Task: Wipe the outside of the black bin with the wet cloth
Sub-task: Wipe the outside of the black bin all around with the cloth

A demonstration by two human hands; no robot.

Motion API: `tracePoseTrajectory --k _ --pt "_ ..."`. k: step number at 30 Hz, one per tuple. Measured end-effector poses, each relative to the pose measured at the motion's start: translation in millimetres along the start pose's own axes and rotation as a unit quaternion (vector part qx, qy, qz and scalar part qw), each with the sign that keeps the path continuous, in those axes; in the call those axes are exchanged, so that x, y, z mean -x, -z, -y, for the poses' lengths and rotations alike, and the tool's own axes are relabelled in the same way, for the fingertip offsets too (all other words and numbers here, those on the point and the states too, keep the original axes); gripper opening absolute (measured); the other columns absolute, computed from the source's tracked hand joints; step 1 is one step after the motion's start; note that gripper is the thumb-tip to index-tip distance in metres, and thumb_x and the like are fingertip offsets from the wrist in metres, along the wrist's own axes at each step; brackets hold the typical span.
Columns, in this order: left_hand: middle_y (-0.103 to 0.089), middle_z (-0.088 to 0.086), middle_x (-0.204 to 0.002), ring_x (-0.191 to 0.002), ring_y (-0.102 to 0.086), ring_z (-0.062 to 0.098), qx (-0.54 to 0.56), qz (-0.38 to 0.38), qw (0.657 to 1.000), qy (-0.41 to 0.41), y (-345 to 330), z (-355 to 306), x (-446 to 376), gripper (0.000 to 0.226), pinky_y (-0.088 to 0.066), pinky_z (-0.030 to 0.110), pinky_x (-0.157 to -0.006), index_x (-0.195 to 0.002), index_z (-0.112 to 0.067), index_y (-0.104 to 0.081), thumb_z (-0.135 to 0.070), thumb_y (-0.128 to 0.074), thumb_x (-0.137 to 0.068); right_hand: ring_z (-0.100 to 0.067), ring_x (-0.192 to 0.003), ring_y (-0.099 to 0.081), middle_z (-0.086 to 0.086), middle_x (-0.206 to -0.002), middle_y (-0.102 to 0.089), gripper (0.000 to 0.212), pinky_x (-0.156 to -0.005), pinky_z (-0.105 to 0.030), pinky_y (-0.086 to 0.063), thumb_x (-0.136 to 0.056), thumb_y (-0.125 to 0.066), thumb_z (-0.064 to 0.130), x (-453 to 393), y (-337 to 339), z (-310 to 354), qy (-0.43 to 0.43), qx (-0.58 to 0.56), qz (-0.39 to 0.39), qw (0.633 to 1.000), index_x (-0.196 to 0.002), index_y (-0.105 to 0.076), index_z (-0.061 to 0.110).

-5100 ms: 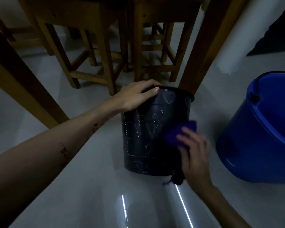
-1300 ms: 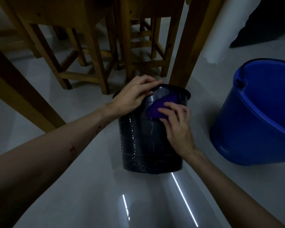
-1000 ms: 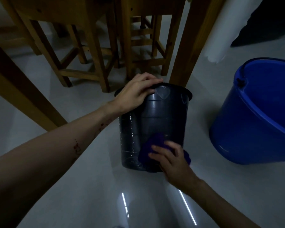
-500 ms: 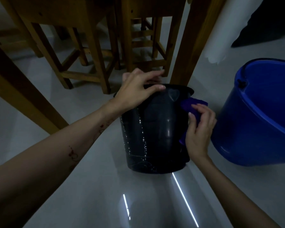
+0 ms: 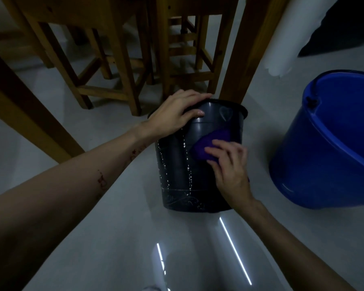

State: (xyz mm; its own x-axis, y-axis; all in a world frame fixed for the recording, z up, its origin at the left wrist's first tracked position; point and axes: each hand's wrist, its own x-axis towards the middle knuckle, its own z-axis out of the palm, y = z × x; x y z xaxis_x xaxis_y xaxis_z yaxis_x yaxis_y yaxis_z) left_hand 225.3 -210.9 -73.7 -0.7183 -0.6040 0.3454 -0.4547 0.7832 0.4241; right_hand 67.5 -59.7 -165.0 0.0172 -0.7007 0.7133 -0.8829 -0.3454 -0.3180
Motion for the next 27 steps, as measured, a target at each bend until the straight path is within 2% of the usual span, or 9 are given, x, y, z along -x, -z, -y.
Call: tracePoseTrajectory --k 3,7,10,13,18,20,21,24,27 --pt "-0.055 0.004 -0.130 -0.115 -0.048 0.017 0.006 -0.010 1.000 0.002 -1.1 -1.1 -1.0 0.047 -0.035 0.025 -0.095 -0.142 -0.019 -0.044 -0.025 -0.053 -0.097 -0.035 -0.107 -0.050 -0.007 -0.126 -0.057 0.028 -0.104 -0.034 -0.035 -0.091 -0.062 0.010 31.8 -0.8 1.5 0.071 0.000 0.045 0.996 -0.118 -0.056 0.014" --pt "-0.055 0.004 -0.130 -0.118 -0.047 0.018 0.015 0.004 1.000 -0.006 3.6 -6.9 -3.7 0.046 -0.035 0.027 -0.098 -0.141 -0.017 -0.046 -0.025 -0.053 -0.096 -0.032 -0.116 -0.045 -0.001 -0.131 -0.050 0.035 -0.105 -0.036 -0.037 -0.087 -0.065 0.013 82.1 3.8 2.6 0.130 0.016 0.096 0.987 -0.120 -0.055 0.016" --pt "-0.055 0.003 -0.128 -0.118 -0.047 0.016 0.011 0.020 1.000 -0.008 12.7 -14.2 -9.9 0.047 -0.033 0.023 -0.096 -0.142 -0.016 -0.045 -0.024 -0.054 -0.096 -0.030 -0.118 -0.047 0.000 -0.134 -0.049 0.028 -0.103 -0.037 -0.040 -0.095 -0.061 0.024 104.8 10.1 1.0 0.148 0.008 0.145 0.978 -0.122 -0.055 0.017" --pt "-0.057 0.004 -0.127 -0.116 -0.048 0.017 -0.031 0.031 0.999 -0.020 16.7 -24.8 -19.2 0.049 -0.032 0.021 -0.094 -0.142 -0.015 -0.045 -0.024 -0.056 -0.095 -0.029 -0.115 -0.045 -0.003 -0.130 -0.049 0.025 -0.105 -0.032 -0.034 -0.103 -0.041 0.029 85.8 20.2 0.5 0.094 -0.005 0.108 0.990 -0.120 -0.053 0.016" --pt "-0.064 0.007 -0.112 -0.108 -0.054 0.018 -0.064 -0.014 0.998 0.009 22.3 -17.6 -14.0 0.034 -0.024 0.020 -0.095 -0.123 -0.014 -0.058 -0.031 -0.038 -0.102 -0.025 -0.112 -0.046 -0.011 -0.124 -0.053 0.025 -0.104 -0.020 -0.024 -0.097 -0.050 0.021 15.0 30.7 -6.1 -0.101 -0.052 -0.030 0.993 -0.120 -0.057 0.014" --pt "-0.065 0.000 -0.110 -0.105 -0.056 0.012 -0.020 0.012 0.999 0.026 19.1 -11.5 -5.0 0.031 -0.033 0.030 -0.100 -0.121 -0.020 -0.058 -0.030 -0.035 -0.103 -0.024 -0.115 -0.044 -0.011 -0.125 -0.052 0.028 -0.102 -0.015 -0.026 -0.097 -0.050 0.023 -8.7 26.0 -10.5 -0.171 -0.066 -0.062 0.981 -0.121 -0.058 0.012" --pt "-0.064 -0.003 -0.113 -0.105 -0.055 0.009 0.003 0.015 0.999 0.032 17.0 -9.7 -2.7 0.030 -0.037 0.028 -0.099 -0.124 -0.022 -0.057 -0.029 -0.036 -0.103 -0.022 -0.117 -0.042 -0.011 -0.127 -0.050 0.029 -0.101 -0.014 -0.027 -0.097 -0.049 0.025 -19.3 22.4 -11.9 -0.196 -0.075 -0.073 0.975 -0.122 -0.057 0.012" --pt "-0.062 -0.006 -0.120 -0.107 -0.048 -0.001 0.038 0.023 0.998 0.050 14.6 -12.0 -6.4 0.031 -0.030 0.004 -0.087 -0.128 -0.021 -0.057 -0.025 -0.040 -0.102 -0.021 -0.121 -0.038 -0.011 -0.131 -0.046 0.028 -0.101 -0.017 -0.027 -0.099 -0.050 0.024 -41.9 9.6 -13.4 -0.222 -0.075 -0.089 0.968 -0.124 -0.054 0.013" --pt "-0.061 -0.004 -0.126 -0.114 -0.051 0.003 0.071 0.026 0.995 0.071 16.2 -14.8 -10.7 0.032 -0.038 0.019 -0.095 -0.129 -0.022 -0.056 -0.026 -0.041 -0.102 -0.029 -0.116 -0.041 -0.014 -0.131 -0.047 0.026 -0.102 -0.010 -0.021 -0.097 -0.053 0.019 -42.1 -1.1 -6.2 -0.147 -0.031 -0.068 0.986 -0.122 -0.055 0.012"
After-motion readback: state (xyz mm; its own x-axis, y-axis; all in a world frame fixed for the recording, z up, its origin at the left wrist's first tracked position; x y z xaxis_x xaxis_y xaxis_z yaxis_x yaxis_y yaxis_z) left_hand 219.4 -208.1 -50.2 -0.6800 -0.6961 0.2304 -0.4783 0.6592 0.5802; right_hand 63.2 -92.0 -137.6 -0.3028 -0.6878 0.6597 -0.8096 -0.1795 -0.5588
